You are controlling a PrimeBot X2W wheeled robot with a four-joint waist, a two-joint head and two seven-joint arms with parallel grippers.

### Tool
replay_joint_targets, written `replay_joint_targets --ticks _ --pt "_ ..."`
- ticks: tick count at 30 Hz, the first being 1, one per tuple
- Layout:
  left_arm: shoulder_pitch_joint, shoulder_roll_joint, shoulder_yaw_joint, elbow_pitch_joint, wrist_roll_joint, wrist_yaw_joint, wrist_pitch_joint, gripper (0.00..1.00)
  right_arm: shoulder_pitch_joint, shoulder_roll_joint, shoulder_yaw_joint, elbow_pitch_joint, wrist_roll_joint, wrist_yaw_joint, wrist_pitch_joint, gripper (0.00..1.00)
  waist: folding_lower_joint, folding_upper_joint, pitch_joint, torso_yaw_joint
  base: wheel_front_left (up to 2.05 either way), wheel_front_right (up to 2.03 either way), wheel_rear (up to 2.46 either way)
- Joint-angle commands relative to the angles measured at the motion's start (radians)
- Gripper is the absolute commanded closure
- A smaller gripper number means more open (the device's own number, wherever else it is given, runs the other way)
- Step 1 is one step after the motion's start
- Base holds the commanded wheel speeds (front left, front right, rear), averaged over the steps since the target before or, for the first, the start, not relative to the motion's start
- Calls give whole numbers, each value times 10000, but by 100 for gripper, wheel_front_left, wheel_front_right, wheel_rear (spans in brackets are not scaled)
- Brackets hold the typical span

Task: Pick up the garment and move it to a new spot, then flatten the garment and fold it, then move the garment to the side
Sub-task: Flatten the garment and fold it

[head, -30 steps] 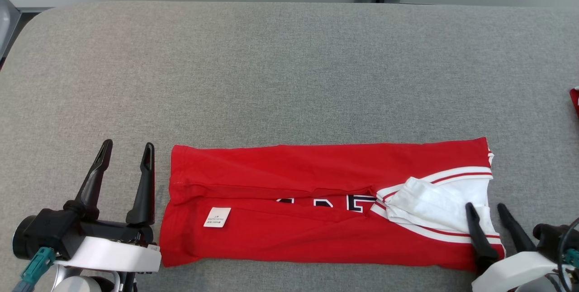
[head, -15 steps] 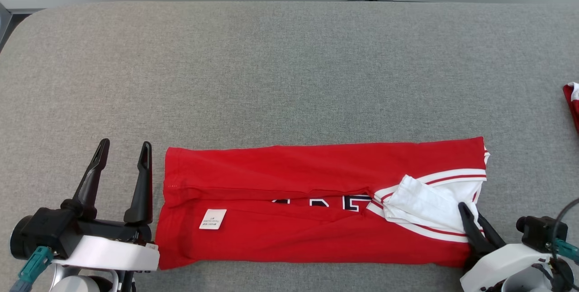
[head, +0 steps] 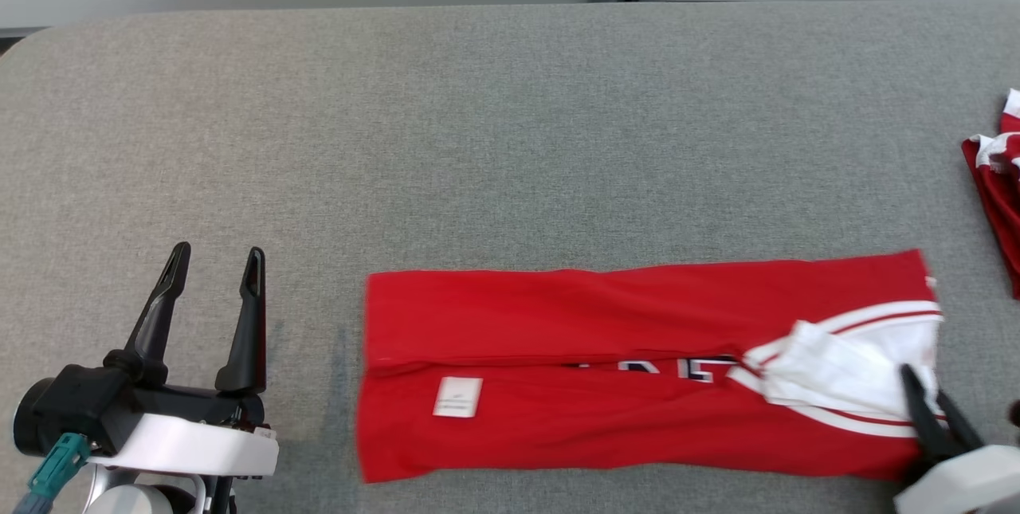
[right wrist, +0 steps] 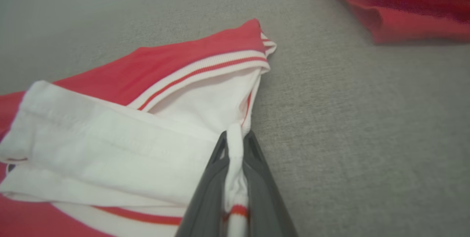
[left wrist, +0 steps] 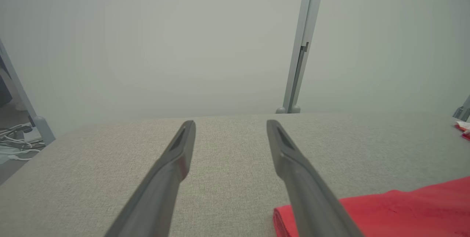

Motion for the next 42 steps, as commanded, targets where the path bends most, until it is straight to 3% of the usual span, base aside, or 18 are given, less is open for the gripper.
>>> replay_joint_targets --ticks 1,11,22,32,42 --pt "-3 82 42 -16 -74 61 13 0 219 -281 -309 151 49 -127 -84 100 0 0 -8 -56 0 0 0" --pt "-14 95 -18 -41 -115 96 29 0 409 -760 -841 -561 170 -80 -153 100 0 0 -89 -186 0 0 0" --pt "141 165 -10 -83 -151 184 54 0 783 -481 -387 -3731 417 -72 467 100 0 0 -183 -333 0 0 0" --pt "-151 153 -173 -115 -168 89 115 0 487 17 1305 -6602 1747 -71 2302 100 0 0 -88 -215 0 0 0" --pt "-365 47 -309 116 -224 4 24 0 -473 768 3461 -6475 2985 -71 2523 100 0 0 75 274 0 0 0"
